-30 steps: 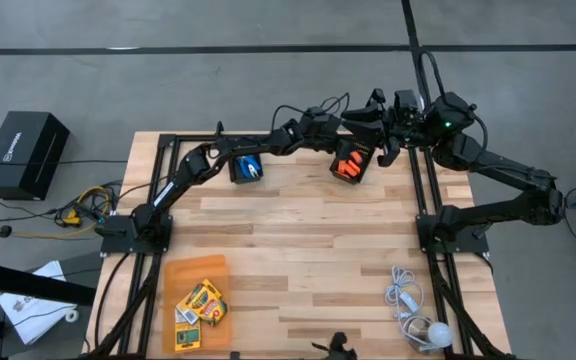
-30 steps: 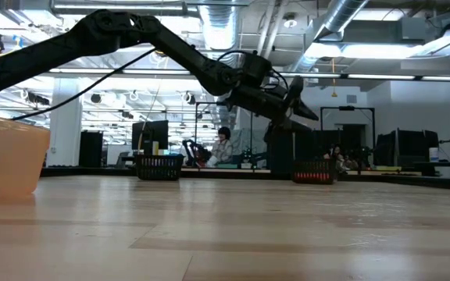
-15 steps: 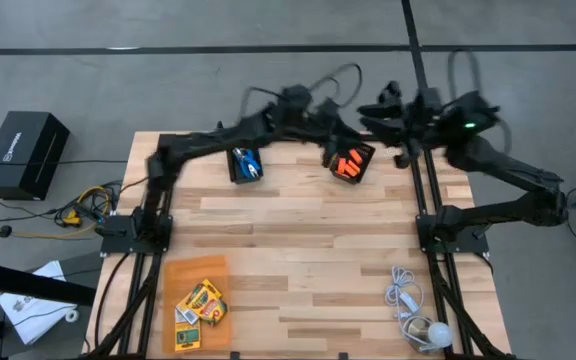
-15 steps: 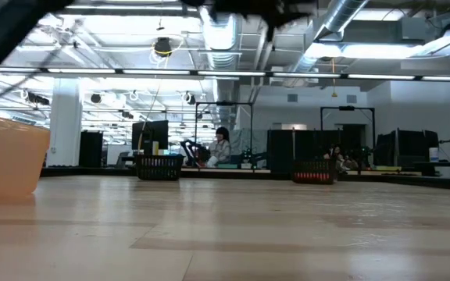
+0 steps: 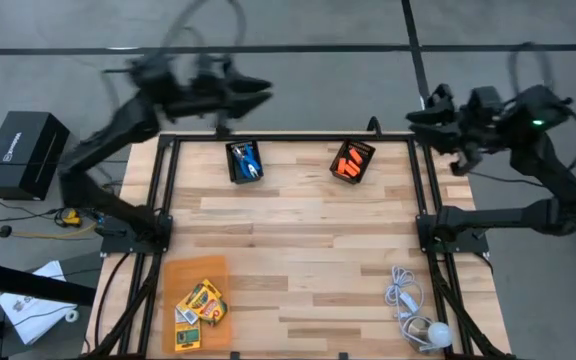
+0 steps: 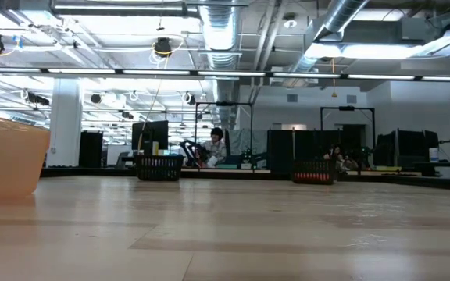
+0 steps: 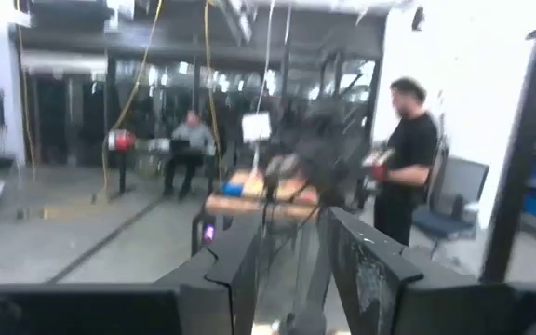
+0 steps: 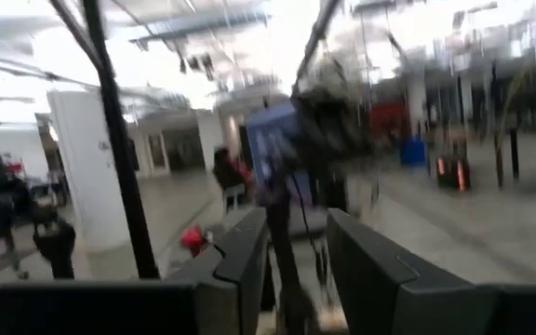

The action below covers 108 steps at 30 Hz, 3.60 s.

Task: Pick & Place School Supplies
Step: Return to home position

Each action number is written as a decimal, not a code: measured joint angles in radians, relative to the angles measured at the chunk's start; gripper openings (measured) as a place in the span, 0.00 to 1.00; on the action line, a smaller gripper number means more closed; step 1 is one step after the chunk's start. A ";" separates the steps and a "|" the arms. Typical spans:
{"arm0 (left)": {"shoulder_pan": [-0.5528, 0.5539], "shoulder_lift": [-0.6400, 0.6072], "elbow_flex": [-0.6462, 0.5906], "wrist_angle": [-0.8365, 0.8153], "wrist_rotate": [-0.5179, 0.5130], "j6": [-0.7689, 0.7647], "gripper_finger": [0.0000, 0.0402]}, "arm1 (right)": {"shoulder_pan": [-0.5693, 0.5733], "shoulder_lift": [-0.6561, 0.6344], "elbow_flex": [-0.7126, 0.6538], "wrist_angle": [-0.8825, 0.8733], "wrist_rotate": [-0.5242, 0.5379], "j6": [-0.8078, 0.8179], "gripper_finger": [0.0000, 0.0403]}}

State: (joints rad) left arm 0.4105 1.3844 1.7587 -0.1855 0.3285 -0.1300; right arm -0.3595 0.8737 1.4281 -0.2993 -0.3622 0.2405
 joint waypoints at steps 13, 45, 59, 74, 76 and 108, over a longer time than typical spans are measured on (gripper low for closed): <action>-0.017 -0.415 -0.308 0.001 0.124 -0.077 0.29 | 0.008 -0.080 -0.003 -0.099 -0.040 0.094 0.27; -0.047 -1.365 -1.753 0.702 -0.120 -0.376 0.29 | -0.032 -0.867 -0.659 -0.375 0.202 0.050 0.27; -0.051 -1.239 -1.753 0.659 -0.145 -0.387 0.29 | -0.053 -0.869 -1.173 0.099 0.177 0.162 0.27; -0.051 -1.239 -1.753 0.633 -0.140 -0.401 0.29 | -0.005 -0.815 -1.420 0.338 0.188 0.095 0.27; -0.051 -1.239 -1.753 0.621 -0.140 -0.398 0.29 | 0.001 -0.802 -1.420 0.341 0.188 0.093 0.27; -0.078 -1.129 -1.751 0.218 -0.207 -0.188 0.29 | 0.179 -0.731 -1.420 0.338 0.178 0.171 0.27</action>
State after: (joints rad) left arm 0.3322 0.2558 0.0078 0.0328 0.1215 -0.3176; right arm -0.1804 0.1429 0.0082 0.0384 -0.1841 0.4119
